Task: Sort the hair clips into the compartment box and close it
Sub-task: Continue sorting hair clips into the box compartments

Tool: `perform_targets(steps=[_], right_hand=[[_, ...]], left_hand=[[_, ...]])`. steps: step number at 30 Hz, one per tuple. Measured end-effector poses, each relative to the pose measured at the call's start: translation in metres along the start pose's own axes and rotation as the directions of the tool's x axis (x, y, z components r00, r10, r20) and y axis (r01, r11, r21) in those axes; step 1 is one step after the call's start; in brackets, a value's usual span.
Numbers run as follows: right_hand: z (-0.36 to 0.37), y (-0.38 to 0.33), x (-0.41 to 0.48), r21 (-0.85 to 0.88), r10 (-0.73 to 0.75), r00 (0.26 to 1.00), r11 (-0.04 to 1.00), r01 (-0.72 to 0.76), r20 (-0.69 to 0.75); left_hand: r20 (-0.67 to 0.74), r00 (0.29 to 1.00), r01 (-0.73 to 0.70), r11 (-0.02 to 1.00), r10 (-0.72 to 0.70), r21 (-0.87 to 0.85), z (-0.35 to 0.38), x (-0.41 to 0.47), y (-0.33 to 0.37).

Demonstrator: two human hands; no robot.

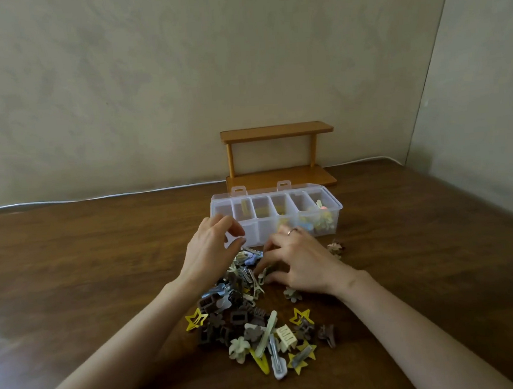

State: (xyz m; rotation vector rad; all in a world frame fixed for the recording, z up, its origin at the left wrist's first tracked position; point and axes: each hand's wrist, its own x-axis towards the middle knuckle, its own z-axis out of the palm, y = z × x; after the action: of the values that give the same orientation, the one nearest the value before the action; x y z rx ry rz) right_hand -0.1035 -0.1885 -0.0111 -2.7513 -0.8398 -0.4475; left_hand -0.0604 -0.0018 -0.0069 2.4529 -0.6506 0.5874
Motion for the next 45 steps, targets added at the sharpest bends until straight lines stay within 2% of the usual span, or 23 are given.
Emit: perform_targets(steps=[6,8,10,11,13,17,21,25,27,30,33,34,37,39,45], right_hand=[[0.0,-0.001,-0.001,0.025,-0.01,1.0,1.0,0.01,0.016],[-0.005,-0.003,-0.002,0.204,0.047,0.998,0.978,-0.04,-0.03],[-0.016,-0.003,-0.004,0.471,0.22,0.975,0.865,-0.175,-0.041],[-0.021,-0.001,-0.006,0.572,0.297,0.954,0.79,-0.221,-0.042],[-0.028,0.011,-0.01,0.67,0.421,0.902,0.697,-0.256,-0.093],[-0.033,0.033,-0.016,0.816,0.59,0.784,0.54,-0.206,-0.193],[-0.037,0.044,-0.02,0.832,0.679,0.674,0.527,-0.171,-0.292],[-0.038,0.057,-0.024,0.821,0.782,0.489,0.534,-0.204,-0.387],[-0.038,0.06,-0.025,0.824,0.806,0.442,0.523,-0.218,-0.395],[-0.037,0.06,-0.024,0.833,0.815,0.419,0.514,-0.207,-0.399],[-0.038,0.06,-0.023,0.826,0.808,0.393,0.535,-0.178,-0.439],[-0.038,0.061,-0.023,0.801,0.789,0.416,0.564,-0.199,-0.452],[-0.035,0.063,-0.021,0.668,0.692,0.588,0.673,-0.318,-0.418],[-0.033,0.064,-0.02,0.633,0.669,0.628,0.695,-0.341,-0.397],[-0.036,0.063,-0.023,0.623,0.685,0.565,0.702,-0.344,-0.459]], left_hand=[[0.119,0.991,0.048,0.996,-0.057,0.076,0.004,-0.009,-0.009],[0.187,0.98,0.056,0.996,-0.068,0.072,0.004,-0.01,-0.013],[0.241,0.968,0.062,0.998,-0.067,0.029,0.003,-0.01,-0.014],[0.26,0.964,0.064,0.998,-0.06,-0.006,0.002,-0.01,-0.014],[0.296,0.955,0.043,0.996,-0.019,-0.076,0.002,-0.01,-0.009],[0.353,0.933,0.007,0.981,0.063,-0.194,0.002,-0.013,0.0],[0.355,0.932,0.007,0.974,0.076,-0.228,0.0,-0.013,-0.001],[0.335,0.939,0.039,0.95,0.071,-0.31,-0.001,-0.013,0.0],[0.337,0.937,0.029,0.94,0.092,-0.339,-0.002,-0.014,0.002],[0.311,0.943,-0.008,0.941,0.12,-0.339,-0.002,-0.014,0.004],[0.259,0.962,0.004,0.942,0.088,-0.337,-0.004,-0.013,0.002],[0.245,0.966,0.0,0.943,0.087,-0.334,-0.006,-0.012,0.002],[0.236,0.967,-0.017,0.945,0.099,-0.327,-0.008,-0.011,0.002],[0.246,0.964,-0.017,0.948,0.1,-0.318,-0.009,-0.011,0.002],[0.298,0.951,0.008,0.955,0.085,-0.296,-0.013,-0.01,0.002]])
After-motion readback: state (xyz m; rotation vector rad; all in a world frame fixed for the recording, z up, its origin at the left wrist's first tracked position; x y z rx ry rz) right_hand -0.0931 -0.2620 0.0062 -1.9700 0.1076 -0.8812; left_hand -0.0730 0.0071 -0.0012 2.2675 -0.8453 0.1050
